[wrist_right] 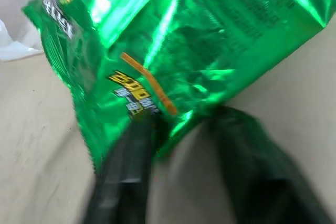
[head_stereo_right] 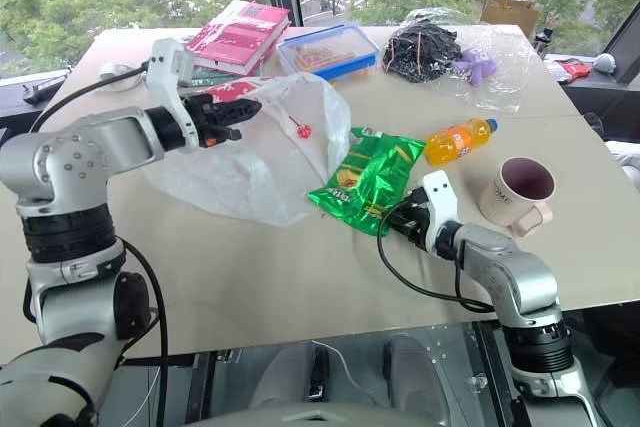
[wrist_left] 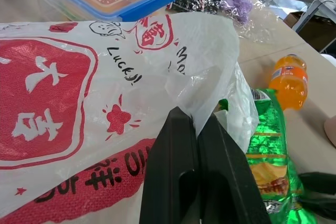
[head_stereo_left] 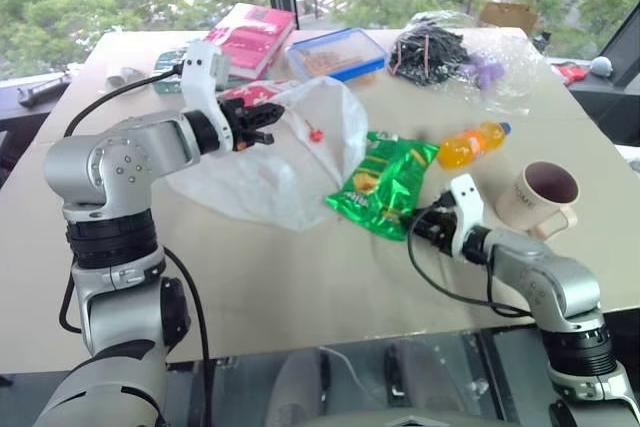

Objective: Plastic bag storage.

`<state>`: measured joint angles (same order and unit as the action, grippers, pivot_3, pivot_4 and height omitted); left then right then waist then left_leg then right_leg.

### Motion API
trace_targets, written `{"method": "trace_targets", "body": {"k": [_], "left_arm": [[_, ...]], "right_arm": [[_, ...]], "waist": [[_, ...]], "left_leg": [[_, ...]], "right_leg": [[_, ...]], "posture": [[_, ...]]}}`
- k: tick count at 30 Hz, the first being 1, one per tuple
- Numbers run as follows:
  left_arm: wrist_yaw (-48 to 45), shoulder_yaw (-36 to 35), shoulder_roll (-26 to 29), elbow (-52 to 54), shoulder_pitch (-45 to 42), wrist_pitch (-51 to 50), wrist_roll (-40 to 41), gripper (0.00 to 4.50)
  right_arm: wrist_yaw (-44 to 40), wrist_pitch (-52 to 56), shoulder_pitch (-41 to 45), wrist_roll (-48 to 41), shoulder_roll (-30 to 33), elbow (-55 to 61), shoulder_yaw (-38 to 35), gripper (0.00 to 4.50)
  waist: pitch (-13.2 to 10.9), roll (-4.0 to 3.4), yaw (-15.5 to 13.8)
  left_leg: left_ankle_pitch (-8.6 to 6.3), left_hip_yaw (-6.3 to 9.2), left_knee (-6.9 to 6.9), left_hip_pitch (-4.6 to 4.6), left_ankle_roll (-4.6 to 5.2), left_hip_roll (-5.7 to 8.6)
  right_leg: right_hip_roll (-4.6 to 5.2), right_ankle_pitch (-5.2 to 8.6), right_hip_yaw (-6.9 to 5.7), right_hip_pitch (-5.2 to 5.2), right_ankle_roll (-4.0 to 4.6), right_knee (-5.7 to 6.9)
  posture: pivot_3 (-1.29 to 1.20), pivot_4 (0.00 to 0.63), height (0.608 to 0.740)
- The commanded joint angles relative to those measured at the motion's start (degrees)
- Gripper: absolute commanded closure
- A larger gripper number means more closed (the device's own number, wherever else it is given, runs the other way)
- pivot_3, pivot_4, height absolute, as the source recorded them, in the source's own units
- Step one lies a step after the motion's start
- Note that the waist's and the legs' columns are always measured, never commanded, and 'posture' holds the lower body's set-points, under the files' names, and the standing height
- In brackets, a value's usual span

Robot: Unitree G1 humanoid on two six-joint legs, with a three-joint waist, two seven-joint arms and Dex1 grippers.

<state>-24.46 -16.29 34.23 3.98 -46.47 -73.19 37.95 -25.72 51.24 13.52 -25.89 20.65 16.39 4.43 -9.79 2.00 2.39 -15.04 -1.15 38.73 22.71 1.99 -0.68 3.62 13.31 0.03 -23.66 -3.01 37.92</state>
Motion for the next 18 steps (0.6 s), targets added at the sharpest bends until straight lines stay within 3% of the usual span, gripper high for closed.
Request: {"method": "trace_targets", "body": {"k": [1, 9, 18], "left_arm": [[0.5, -1.8, 0.7, 2.6, 0.3, 0.1, 0.7, 4.50], [0.7, -1.9, 0.4, 2.0, 0.2, 0.7, 0.8, 4.50], [1.0, -2.7, -0.2, 1.1, -0.2, 0.9, 1.4, 4.50]], "right_arm": [[-2.3, -2.7, -2.8, 2.7, 1.2, -1.9, 4.9, 4.40], [-4.7, -6.9, -4.8, -3.4, -0.3, 8.0, -1.4, 4.40], [-10.4, -2.5, -5.4, -16.1, 9.1, 20.9, -9.7, 4.40]], "waist": [[0.0, 0.00, -0.1], [-0.1, -0.08, -0.5], [-0.1, -0.15, -1.7]], "left_leg": [[0.00, 0.00, 0.00, 0.00, 0.00, 0.00], [0.00, 0.03, -0.01, 0.09, 0.00, -0.02], [-0.02, 0.08, -0.02, 0.18, 0.03, 0.04]], "right_leg": [[0.02, 0.00, 0.00, 0.00, 0.00, 0.00], [0.10, 0.00, -0.02, -0.04, 0.00, -0.02], [0.19, 0.00, -0.10, -0.05, 0.00, -0.08]], "posture": [[0.00, 0.150, 0.740], [0.00, 0.150, 0.740], [0.00, 0.150, 0.740]]}}
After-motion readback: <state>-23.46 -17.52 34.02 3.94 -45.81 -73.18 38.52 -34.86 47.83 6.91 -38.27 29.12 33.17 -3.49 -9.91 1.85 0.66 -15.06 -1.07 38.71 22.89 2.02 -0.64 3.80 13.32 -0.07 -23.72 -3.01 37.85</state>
